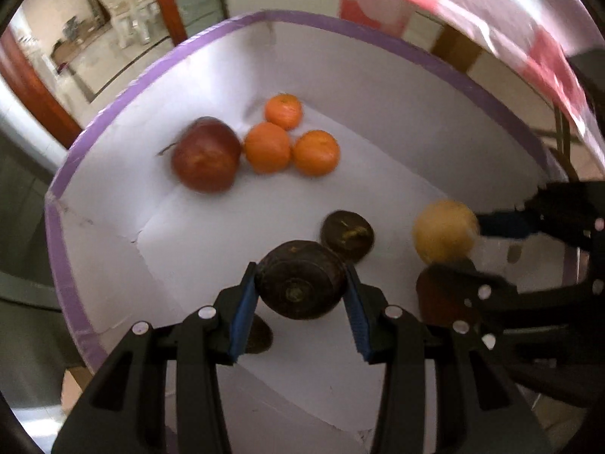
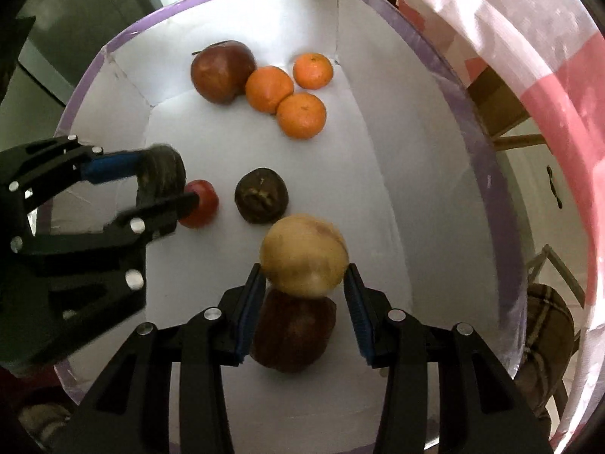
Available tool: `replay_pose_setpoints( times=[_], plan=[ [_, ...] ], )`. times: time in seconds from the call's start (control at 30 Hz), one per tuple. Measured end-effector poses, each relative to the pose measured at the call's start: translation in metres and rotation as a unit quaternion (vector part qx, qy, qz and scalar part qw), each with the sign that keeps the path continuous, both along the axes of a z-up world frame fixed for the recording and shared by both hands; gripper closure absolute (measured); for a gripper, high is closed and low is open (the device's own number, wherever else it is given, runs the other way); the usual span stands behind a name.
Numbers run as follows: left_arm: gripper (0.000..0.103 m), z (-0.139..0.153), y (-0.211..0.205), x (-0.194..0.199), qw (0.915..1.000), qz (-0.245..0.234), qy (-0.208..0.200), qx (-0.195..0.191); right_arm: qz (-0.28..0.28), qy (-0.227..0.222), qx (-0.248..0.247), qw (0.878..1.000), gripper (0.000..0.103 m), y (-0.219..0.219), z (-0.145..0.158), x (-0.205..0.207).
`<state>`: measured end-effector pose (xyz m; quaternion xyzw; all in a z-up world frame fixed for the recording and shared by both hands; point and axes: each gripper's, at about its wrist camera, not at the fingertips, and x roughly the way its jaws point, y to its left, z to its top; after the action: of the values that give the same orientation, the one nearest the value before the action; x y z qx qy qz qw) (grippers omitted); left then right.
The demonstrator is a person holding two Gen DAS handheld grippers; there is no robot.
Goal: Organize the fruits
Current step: 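Open the right tool to drop the melon while the left tool drops the brown fruit, then move both open tools back over the fruits on the table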
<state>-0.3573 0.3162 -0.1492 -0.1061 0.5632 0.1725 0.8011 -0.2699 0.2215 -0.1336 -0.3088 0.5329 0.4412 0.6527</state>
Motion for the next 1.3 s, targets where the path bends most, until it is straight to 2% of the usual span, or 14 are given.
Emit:
replay_pose_setpoints(
  times=[0.1,0.23,0.33,0.5,0.6,0.7,0.8,0.87,0.97,1.03,1.07,1.17,1.3],
  plan=[
    [0.047,0.0,-0.005,0.004,0.9999,-0.014,0.001,0.006,-0.003,0.005,0.003,1.0,0.059,0.0,0.001,0.002],
    [0.037,0.0,0.001,0.0,1.0,0.002,-0.001,-0.006,0.0,0.004,0.01,1.0,0.054,-0.001,0.004,-0.002],
    [0.033,0.001,0.004,0.0,0.9997,0.009,-0.006,-0.02,-0.003,0.006,0.019,1.0,0.054,-0.006,0.012,0.0],
    [0.026,0.007,0.005,-0.002,0.9996,0.012,-0.017,-0.019,-0.006,0.004,0.03,1.0,0.054,-0.009,0.018,-0.001],
    [0.02,0.012,0.005,-0.003,0.9994,0.02,-0.027,0.002,-0.007,0.004,0.037,0.999,0.053,-0.014,0.024,0.0],
    [0.014,0.025,0.007,-0.003,0.9971,0.033,-0.044,0.053,-0.004,-0.002,0.045,0.999,0.048,-0.018,0.033,-0.003],
    [0.013,0.047,0.015,-0.006,0.991,0.059,-0.075,0.095,0.011,-0.011,0.054,0.998,0.048,-0.019,0.043,-0.011],
    [0.008,0.067,0.024,-0.011,0.9827,0.097,-0.108,0.115,0.025,-0.018,0.064,0.997,0.048,-0.02,0.053,-0.018],
    [0.004,0.098,0.047,-0.019,0.9654,0.162,-0.166,0.12,0.05,-0.026,0.087,0.995,0.045,-0.024,0.073,-0.028],
    [0.002,0.121,0.056,-0.021,0.9514,0.198,-0.208,0.113,0.066,-0.04,0.111,0.991,0.041,-0.028,0.092,-0.034],
    [0.002,0.13,0.058,-0.019,0.947,0.206,-0.22,0.112,0.071,-0.048,0.126,0.988,0.039,-0.031,0.102,-0.036],
    [0.002,0.16,0.055,0.002,0.9432,0.192,-0.245,0.118,0.072,-0.085,0.173,0.979,0.034,-0.05,0.141,-0.035],
    [0.002,0.199,0.03,0.044,0.9423,0.152,-0.272,0.122,0.005,-0.148,0.25,0.957,0.029,-0.096,0.193,-0.011]
  ],
)
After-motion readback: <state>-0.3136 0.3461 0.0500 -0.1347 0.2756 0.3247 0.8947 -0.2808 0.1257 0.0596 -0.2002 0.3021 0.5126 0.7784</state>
